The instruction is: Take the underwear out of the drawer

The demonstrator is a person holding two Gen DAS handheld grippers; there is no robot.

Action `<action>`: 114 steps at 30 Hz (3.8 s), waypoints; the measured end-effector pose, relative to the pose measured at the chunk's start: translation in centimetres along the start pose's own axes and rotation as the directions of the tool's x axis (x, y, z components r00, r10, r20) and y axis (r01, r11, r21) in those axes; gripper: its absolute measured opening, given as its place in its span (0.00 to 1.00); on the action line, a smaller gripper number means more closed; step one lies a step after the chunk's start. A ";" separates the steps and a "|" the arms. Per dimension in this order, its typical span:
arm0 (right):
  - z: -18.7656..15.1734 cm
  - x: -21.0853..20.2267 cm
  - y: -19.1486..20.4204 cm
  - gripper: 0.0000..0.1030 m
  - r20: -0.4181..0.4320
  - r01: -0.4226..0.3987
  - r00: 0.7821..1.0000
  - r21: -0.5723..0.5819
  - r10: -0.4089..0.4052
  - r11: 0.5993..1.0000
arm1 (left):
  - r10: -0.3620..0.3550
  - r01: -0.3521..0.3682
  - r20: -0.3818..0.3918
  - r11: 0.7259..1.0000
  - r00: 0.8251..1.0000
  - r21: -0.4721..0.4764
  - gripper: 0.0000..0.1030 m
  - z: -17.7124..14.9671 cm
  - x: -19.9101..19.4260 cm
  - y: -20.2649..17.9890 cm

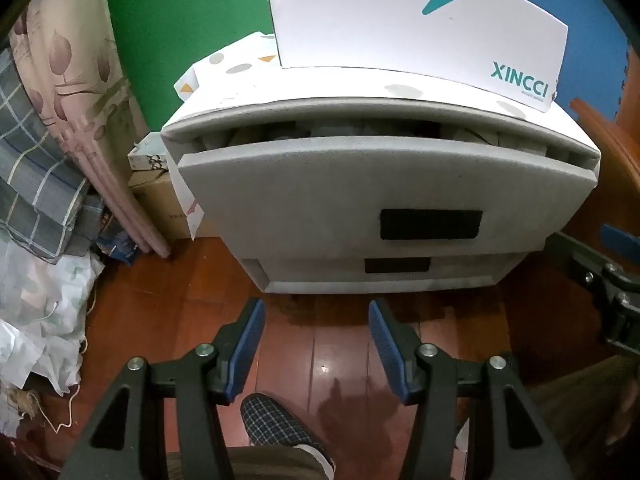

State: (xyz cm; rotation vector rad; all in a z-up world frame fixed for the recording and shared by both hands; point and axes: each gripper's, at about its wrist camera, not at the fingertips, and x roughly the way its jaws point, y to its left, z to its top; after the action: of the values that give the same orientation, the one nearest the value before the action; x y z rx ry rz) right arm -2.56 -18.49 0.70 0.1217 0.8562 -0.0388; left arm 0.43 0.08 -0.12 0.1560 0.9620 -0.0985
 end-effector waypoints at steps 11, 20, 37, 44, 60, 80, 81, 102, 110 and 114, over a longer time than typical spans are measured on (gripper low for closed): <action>0.0 0.0 0.0 0.99 0.003 -0.004 1.000 0.001 0.004 1.000 | -0.028 0.029 -0.001 0.999 1.000 0.026 0.54 -0.2 0.1 -0.7; 0.0 0.0 0.0 0.99 0.001 -0.009 1.000 0.004 0.009 1.000 | -0.051 0.050 0.014 0.998 0.999 0.022 0.54 -0.1 -0.3 -0.6; 0.0 0.1 0.0 0.99 0.002 -0.006 1.000 0.003 0.006 1.000 | -0.033 0.032 0.029 0.999 0.999 0.024 0.54 -0.1 -0.7 -0.6; 0.1 0.1 0.0 0.99 0.003 -0.005 1.000 0.003 0.005 1.000 | -0.030 0.029 0.024 0.999 0.999 0.024 0.54 -0.1 -0.7 -0.6; 0.1 -0.1 -0.2 0.99 0.003 -0.005 1.000 0.016 0.005 1.000 | -0.026 0.026 0.019 1.000 0.999 0.016 0.54 -0.2 -0.5 -0.5; 0.2 0.0 -0.5 0.99 -0.002 -0.003 1.000 0.028 0.003 1.000 | -0.028 0.028 0.003 1.000 1.000 -0.003 0.54 -0.2 -0.3 0.1; 0.2 0.0 -0.5 0.99 -0.002 0.000 1.000 0.029 0.000 1.000 | -0.033 0.033 0.001 0.999 0.999 -0.009 0.54 -0.1 -0.3 0.2; 0.2 0.3 -2.9 0.99 -0.024 0.075 0.997 0.122 -0.072 0.990 | -0.192 0.189 0.023 0.924 0.981 -0.332 0.54 6.1 -0.1 7.9; 0.0 1.1 -3.7 0.99 -0.063 0.122 0.991 0.133 -0.114 0.984 | -0.227 0.228 0.053 0.886 0.973 -0.403 0.54 8.2 0.7 9.7; -0.2 1.5 -4.0 0.99 -0.080 0.146 0.987 0.137 -0.136 0.980 | -0.228 0.226 0.047 0.880 0.973 -0.418 0.54 9.0 1.7 9.9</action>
State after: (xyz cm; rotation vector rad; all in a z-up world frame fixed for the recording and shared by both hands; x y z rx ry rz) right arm -2.06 -22.46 -0.89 0.1972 0.9311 -0.2308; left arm 10.16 8.18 4.40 -0.3591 0.9811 -0.1036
